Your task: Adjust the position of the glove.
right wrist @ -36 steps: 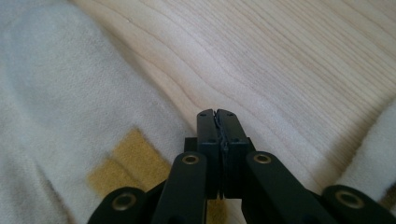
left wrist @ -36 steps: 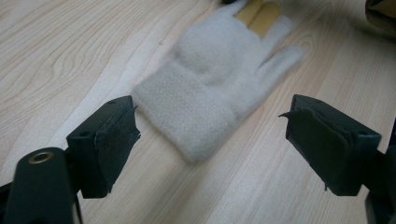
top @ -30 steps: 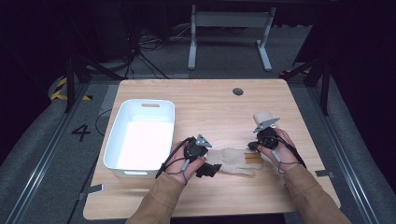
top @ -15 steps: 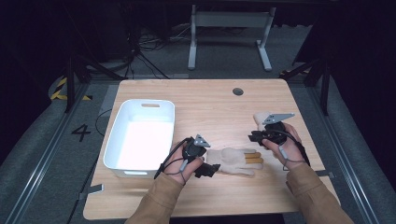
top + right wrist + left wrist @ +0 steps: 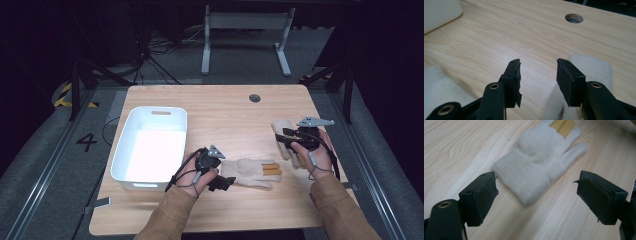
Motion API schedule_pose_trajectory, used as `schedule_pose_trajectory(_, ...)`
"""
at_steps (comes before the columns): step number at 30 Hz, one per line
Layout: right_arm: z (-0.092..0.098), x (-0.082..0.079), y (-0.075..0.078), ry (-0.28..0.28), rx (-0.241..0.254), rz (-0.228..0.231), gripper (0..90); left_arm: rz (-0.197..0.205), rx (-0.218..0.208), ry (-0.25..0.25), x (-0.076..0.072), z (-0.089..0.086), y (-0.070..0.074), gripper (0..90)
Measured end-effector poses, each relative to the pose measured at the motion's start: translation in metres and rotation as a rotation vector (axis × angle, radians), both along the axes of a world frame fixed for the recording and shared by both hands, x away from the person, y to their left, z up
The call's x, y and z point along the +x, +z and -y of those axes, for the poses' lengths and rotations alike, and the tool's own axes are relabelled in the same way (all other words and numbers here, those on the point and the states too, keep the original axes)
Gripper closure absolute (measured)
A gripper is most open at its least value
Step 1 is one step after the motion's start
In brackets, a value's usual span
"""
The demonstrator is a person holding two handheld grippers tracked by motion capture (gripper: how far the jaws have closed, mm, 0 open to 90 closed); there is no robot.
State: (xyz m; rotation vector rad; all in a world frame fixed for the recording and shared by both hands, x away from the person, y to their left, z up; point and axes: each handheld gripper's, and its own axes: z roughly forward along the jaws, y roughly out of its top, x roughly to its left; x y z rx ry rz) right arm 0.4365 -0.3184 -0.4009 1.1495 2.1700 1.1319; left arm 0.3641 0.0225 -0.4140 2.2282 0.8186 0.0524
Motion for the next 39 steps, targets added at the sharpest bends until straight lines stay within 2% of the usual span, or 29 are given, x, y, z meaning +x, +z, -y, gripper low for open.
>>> schedule_pose_trajectory(1, 0.002, 0.001, -0.001, -0.010, 0.005, -0.004, 53.6, -0.002, -0.001, 0.001, 0.000, 0.000, 0.000, 17.0)
schedule_pose_trajectory(2, 0.008, 0.003, -0.002, -0.018, 0.044, -0.019, 50.4, -0.003, -0.002, 0.001, 0.000, 0.000, 0.000, 16.9)
schedule_pose_trajectory(3, 0.008, 0.003, -0.002, -0.018, 0.044, -0.019, 50.4, -0.003, -0.002, 0.001, 0.000, 0.000, 0.000, 16.9)
schedule_pose_trajectory(5, 0.014, 0.005, -0.005, -0.031, 0.076, -0.023, 49.1, -0.004, -0.003, 0.000, 0.000, 0.000, 0.000, 16.9)
schedule_pose_trajectory(6, 0.020, 0.007, -0.008, -0.052, 0.085, -0.033, 48.2, -0.004, -0.003, -0.003, 0.000, 0.000, 0.000, 16.9)
schedule_pose_trajectory(13, 0.036, 0.013, -0.018, -0.115, 0.094, -0.051, 45.5, -0.008, -0.002, -0.004, -0.001, 0.000, -0.001, 16.9)
schedule_pose_trajectory(23, 0.055, 0.022, -0.037, -0.192, 0.059, -0.096, 44.9, -0.011, 0.009, -0.014, -0.002, 0.001, -0.002, 16.9)
schedule_pose_trajectory(33, 0.057, 0.026, -0.049, -0.203, 0.024, -0.129, 46.3, -0.011, 0.013, -0.015, -0.002, 0.001, -0.002, 16.8)
schedule_pose_trajectory(39, 0.052, 0.027, -0.052, -0.209, -0.030, -0.152, 48.7, -0.015, 0.022, -0.010, -0.002, 0.001, -0.003, 16.5)
